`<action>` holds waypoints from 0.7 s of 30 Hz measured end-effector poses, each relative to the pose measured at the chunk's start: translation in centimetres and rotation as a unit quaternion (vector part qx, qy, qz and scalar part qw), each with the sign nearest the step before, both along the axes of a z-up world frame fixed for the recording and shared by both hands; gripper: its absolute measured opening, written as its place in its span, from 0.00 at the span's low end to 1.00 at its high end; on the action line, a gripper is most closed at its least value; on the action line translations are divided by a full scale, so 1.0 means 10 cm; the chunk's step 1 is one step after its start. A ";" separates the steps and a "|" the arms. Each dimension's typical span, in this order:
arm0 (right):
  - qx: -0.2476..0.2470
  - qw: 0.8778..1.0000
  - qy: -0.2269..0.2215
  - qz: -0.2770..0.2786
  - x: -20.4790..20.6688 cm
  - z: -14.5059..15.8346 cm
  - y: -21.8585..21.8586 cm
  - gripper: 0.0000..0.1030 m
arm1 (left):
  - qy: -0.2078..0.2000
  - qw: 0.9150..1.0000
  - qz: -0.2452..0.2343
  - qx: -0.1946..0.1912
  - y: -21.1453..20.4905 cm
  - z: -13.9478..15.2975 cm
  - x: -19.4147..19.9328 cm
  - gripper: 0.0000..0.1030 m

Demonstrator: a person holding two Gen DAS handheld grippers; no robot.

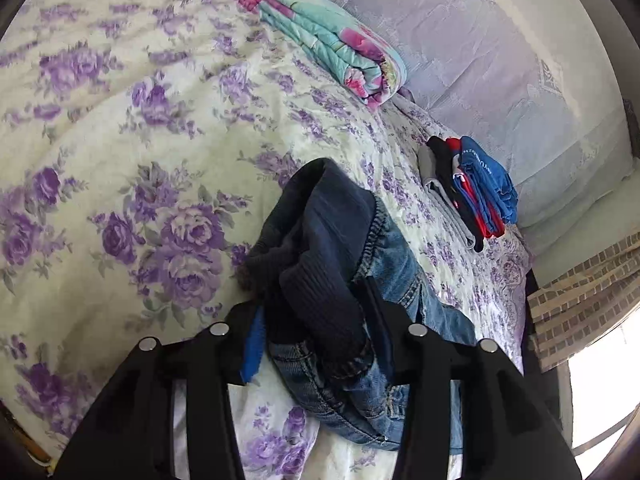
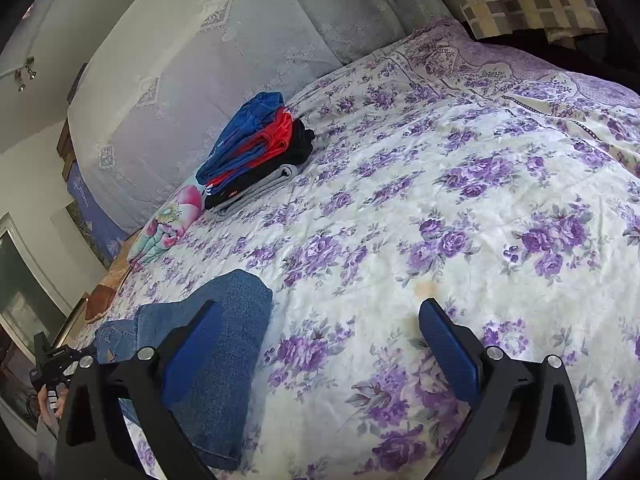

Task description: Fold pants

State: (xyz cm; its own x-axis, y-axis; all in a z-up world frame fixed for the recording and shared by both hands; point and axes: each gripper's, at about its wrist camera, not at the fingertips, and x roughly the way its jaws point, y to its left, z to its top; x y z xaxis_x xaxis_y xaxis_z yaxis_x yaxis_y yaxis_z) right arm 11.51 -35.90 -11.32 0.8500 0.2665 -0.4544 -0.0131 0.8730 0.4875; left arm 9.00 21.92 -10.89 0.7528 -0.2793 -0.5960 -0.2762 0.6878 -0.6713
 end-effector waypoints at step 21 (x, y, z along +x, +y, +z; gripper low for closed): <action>0.052 0.998 -0.030 0.027 -0.04 -0.02 -0.12 0.96 | -0.135 0.959 -0.069 0.238 -1.50 1.55 -0.31 0.27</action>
